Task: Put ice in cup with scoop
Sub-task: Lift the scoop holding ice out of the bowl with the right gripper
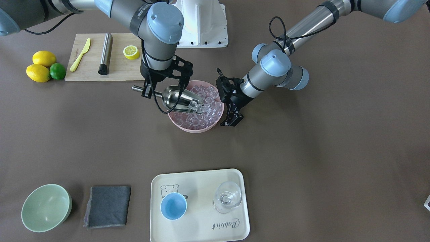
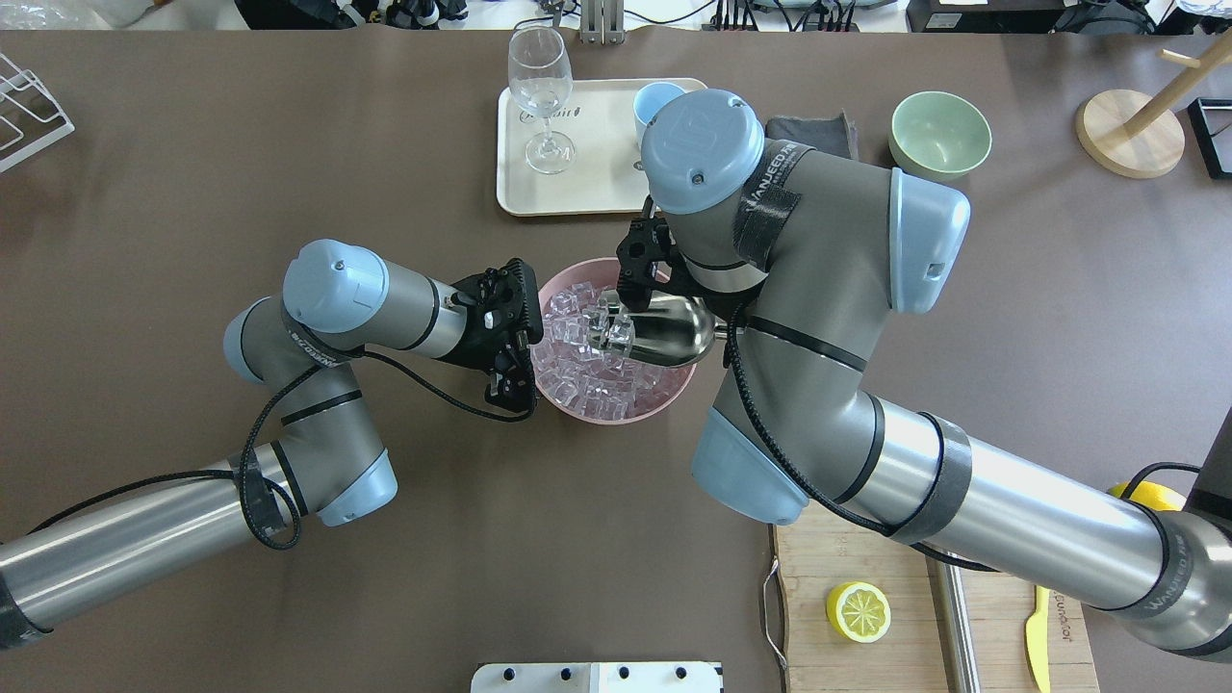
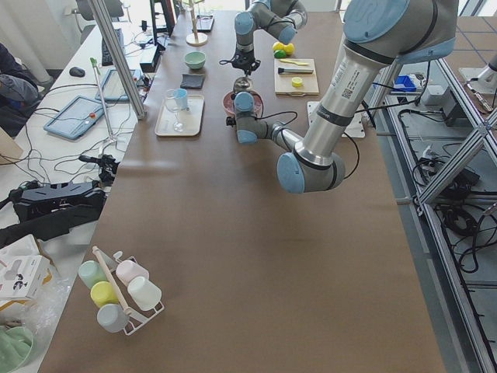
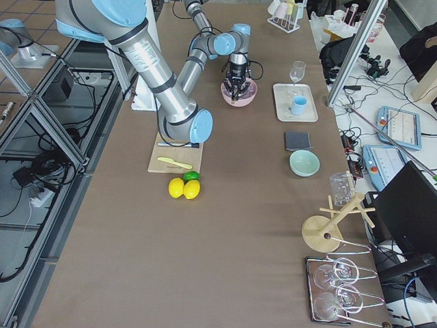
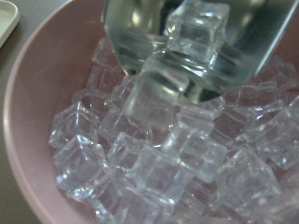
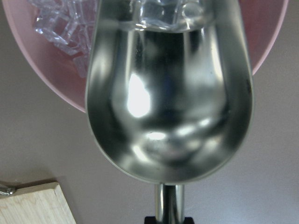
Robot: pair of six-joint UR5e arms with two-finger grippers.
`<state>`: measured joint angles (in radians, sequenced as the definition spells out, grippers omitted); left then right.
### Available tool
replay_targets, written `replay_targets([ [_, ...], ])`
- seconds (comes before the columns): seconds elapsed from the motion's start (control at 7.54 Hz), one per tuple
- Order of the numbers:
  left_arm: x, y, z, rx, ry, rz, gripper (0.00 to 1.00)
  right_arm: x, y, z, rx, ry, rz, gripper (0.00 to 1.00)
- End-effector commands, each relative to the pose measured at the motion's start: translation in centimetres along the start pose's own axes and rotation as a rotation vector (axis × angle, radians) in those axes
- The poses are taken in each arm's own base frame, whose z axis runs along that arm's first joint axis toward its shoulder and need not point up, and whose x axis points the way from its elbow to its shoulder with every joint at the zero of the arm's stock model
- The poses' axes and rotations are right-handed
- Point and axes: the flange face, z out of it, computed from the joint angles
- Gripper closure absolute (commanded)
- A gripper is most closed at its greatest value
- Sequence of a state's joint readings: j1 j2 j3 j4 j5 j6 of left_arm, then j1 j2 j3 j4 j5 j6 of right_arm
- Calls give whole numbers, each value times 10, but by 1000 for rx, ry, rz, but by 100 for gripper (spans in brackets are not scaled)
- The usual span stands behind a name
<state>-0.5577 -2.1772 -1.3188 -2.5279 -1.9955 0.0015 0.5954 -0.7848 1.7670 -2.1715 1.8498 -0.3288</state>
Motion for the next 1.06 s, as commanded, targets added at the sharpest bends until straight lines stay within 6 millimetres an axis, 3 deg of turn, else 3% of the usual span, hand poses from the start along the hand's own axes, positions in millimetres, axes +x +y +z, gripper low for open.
replay_targets([
  [0.0,1,-7,2,5,2,3,2,0,8,3,65,1,56,100],
  [0.53,2,-8,3,7,5,4,2,-2,18,24,27,-17,47,100],
  [0.66,2,-6,3,4,5,4,2,-1,21,23,2,-24,45,100],
  [0.93,2,-6,3,4,5,6,2,5,28,1,-89,-51,-6,100],
])
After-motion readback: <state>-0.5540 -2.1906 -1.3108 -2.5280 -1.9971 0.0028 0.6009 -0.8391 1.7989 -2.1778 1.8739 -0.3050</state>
